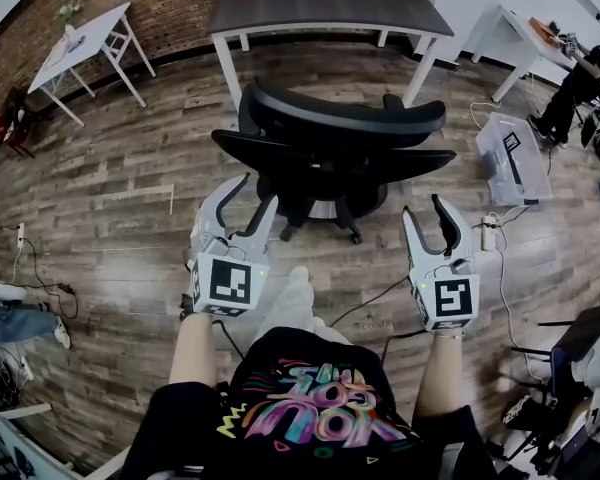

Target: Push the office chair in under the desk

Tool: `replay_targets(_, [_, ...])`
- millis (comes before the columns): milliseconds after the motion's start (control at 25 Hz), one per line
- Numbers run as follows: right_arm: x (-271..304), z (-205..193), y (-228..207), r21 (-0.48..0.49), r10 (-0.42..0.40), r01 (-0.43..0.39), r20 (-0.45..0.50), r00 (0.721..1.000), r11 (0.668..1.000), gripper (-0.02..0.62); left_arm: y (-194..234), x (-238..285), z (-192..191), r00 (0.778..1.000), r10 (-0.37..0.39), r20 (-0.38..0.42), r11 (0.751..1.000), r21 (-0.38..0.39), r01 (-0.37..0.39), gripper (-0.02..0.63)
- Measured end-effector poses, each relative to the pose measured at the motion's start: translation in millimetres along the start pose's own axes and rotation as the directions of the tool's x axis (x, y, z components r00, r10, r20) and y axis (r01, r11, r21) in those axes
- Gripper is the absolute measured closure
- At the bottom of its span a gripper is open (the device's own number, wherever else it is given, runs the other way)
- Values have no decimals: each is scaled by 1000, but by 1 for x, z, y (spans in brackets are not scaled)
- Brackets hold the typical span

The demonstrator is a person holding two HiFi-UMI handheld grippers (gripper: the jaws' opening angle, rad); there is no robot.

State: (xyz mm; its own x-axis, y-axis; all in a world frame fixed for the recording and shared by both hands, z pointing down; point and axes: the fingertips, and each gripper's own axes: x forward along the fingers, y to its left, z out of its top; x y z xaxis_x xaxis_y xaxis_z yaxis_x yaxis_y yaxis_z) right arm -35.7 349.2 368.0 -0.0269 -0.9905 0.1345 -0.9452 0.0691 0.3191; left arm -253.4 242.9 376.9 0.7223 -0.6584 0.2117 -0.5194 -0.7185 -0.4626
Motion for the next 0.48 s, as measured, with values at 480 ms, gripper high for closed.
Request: replay_targets(480, [64,-26,-36,-60,33,-39,-110,993,997,357,25,72,-43,993,-42,-106,994,98,52,357])
